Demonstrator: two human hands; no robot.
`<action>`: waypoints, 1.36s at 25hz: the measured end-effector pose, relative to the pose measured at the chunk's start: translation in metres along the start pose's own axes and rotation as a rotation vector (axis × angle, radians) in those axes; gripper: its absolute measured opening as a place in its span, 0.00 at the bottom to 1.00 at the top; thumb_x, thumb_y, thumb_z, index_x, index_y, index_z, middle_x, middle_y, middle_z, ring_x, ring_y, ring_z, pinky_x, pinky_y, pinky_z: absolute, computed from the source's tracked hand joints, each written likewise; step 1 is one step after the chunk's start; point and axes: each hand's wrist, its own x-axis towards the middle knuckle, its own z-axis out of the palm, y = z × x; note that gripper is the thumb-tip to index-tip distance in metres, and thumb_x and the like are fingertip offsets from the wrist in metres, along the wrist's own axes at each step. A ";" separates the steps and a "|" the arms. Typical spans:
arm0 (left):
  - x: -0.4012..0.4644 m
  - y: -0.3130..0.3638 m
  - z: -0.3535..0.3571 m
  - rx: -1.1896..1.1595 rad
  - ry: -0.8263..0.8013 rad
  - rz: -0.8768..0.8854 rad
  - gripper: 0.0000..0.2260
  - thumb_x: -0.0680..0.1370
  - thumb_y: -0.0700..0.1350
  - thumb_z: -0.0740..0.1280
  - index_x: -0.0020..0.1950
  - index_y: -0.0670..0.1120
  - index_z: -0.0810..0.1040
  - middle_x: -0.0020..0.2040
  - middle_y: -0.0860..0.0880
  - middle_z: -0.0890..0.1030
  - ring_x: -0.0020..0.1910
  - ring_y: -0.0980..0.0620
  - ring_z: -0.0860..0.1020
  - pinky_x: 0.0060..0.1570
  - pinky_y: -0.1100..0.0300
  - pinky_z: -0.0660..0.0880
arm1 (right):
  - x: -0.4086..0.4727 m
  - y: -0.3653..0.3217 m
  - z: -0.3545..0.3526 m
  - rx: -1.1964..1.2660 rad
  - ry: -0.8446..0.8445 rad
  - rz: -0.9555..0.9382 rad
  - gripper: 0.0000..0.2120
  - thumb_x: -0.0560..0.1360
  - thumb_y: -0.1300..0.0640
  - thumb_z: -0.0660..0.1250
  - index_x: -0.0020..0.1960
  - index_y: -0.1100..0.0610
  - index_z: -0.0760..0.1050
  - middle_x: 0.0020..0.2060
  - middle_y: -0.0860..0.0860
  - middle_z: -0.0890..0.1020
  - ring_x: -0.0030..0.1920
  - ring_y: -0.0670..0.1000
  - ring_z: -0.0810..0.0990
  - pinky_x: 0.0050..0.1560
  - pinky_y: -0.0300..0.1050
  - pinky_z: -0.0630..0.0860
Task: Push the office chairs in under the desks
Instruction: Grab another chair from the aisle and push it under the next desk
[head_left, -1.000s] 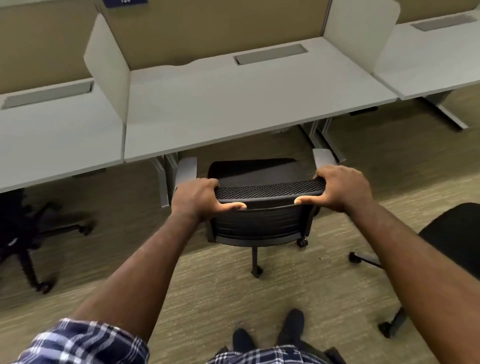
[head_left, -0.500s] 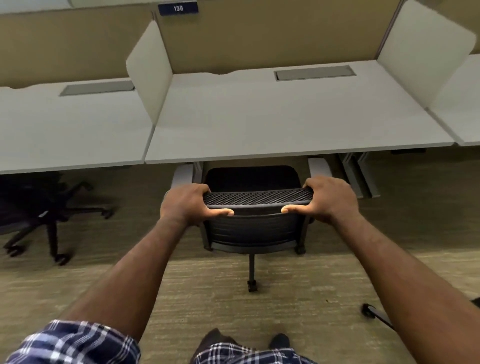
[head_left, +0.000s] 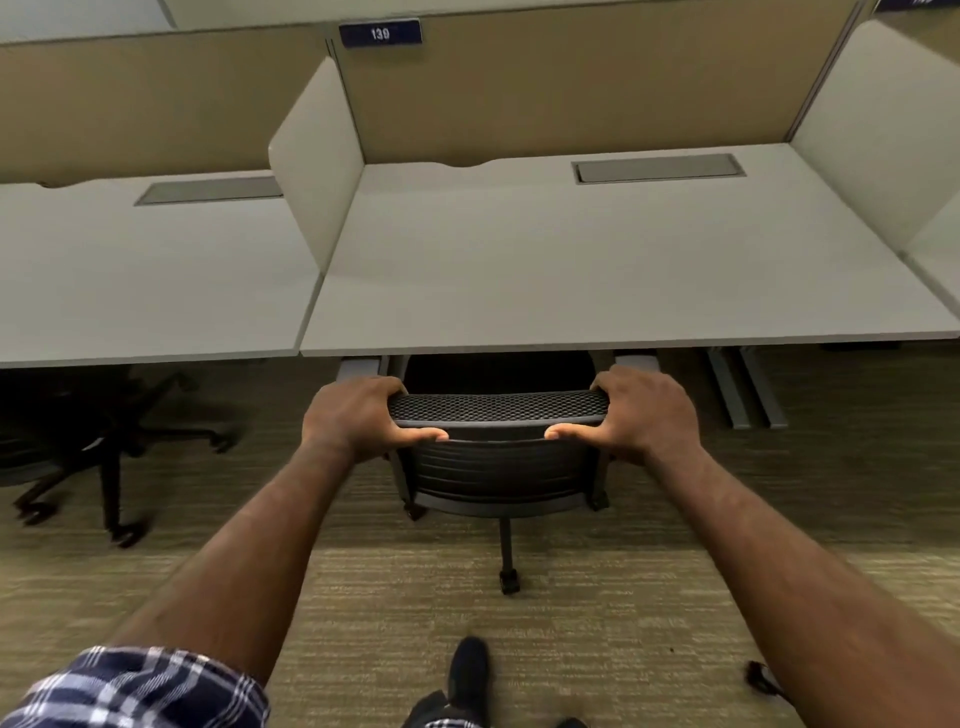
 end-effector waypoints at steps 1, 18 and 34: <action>0.006 -0.006 -0.001 -0.004 -0.001 0.002 0.45 0.52 0.88 0.50 0.48 0.57 0.79 0.42 0.57 0.80 0.38 0.56 0.74 0.35 0.58 0.69 | 0.007 -0.003 0.001 0.006 -0.006 0.004 0.47 0.55 0.11 0.44 0.44 0.50 0.74 0.38 0.47 0.75 0.37 0.50 0.73 0.38 0.46 0.73; 0.056 -0.048 -0.006 0.004 0.020 0.048 0.44 0.53 0.88 0.47 0.46 0.56 0.79 0.38 0.56 0.79 0.39 0.52 0.78 0.37 0.56 0.76 | 0.060 -0.029 0.010 -0.005 0.015 0.041 0.48 0.57 0.12 0.43 0.46 0.50 0.77 0.42 0.49 0.79 0.43 0.51 0.76 0.48 0.49 0.73; 0.090 0.095 0.005 -0.193 0.115 0.595 0.41 0.68 0.78 0.57 0.69 0.49 0.74 0.65 0.46 0.79 0.62 0.43 0.76 0.58 0.49 0.73 | -0.054 0.016 0.011 0.023 0.079 0.360 0.49 0.72 0.22 0.47 0.78 0.58 0.58 0.77 0.56 0.64 0.77 0.55 0.58 0.76 0.64 0.51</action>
